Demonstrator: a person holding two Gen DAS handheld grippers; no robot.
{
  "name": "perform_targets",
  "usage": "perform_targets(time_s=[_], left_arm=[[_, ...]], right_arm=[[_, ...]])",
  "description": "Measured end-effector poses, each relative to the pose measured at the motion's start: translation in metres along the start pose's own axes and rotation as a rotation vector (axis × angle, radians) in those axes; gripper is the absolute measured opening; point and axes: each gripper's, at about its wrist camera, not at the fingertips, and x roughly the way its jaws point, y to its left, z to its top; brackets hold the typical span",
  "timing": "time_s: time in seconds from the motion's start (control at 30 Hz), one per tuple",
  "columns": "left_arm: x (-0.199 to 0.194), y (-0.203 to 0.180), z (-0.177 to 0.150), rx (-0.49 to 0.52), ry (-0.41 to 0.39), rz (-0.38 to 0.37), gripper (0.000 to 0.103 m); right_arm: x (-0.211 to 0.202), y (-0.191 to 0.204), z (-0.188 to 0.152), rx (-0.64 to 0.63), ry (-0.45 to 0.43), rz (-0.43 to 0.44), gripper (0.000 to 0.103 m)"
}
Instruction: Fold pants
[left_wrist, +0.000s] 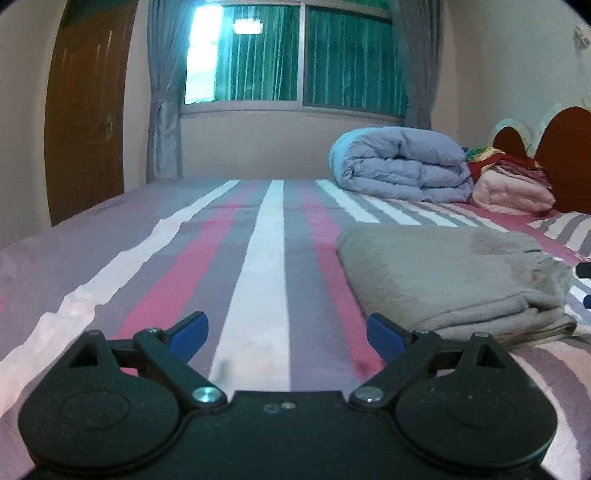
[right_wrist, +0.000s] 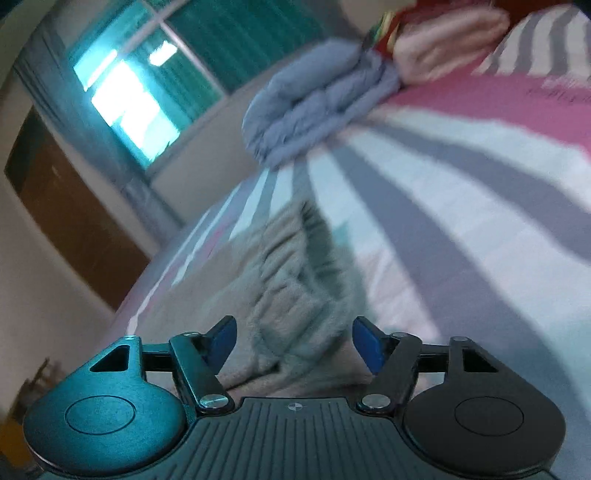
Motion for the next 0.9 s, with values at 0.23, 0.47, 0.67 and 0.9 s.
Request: perform_targets(time_s=[0.23,0.47,0.67,0.9], left_arm=[[-0.018,-0.015,-0.006,-0.042,-0.021,0.010,0.086],[-0.017,-0.032,-0.012,0.011,0.020,-0.082,0.086],[0.022,-0.031,-0.014,-0.026,0.081,-0.064,0.082],[0.035,-0.019,-0.017,-0.070,0.094,0.019,0.084]], right_arm=[[-0.048,0.027,-0.012,-0.138,-0.145,-0.111,0.087],[-0.046,0.030,-0.022,-0.164,-0.149,-0.124,0.088],[-0.043,0.027,-0.024,-0.162,-0.133,-0.135,0.088],[-0.031,0.022,-0.025,-0.181,-0.077,-0.193,0.088]])
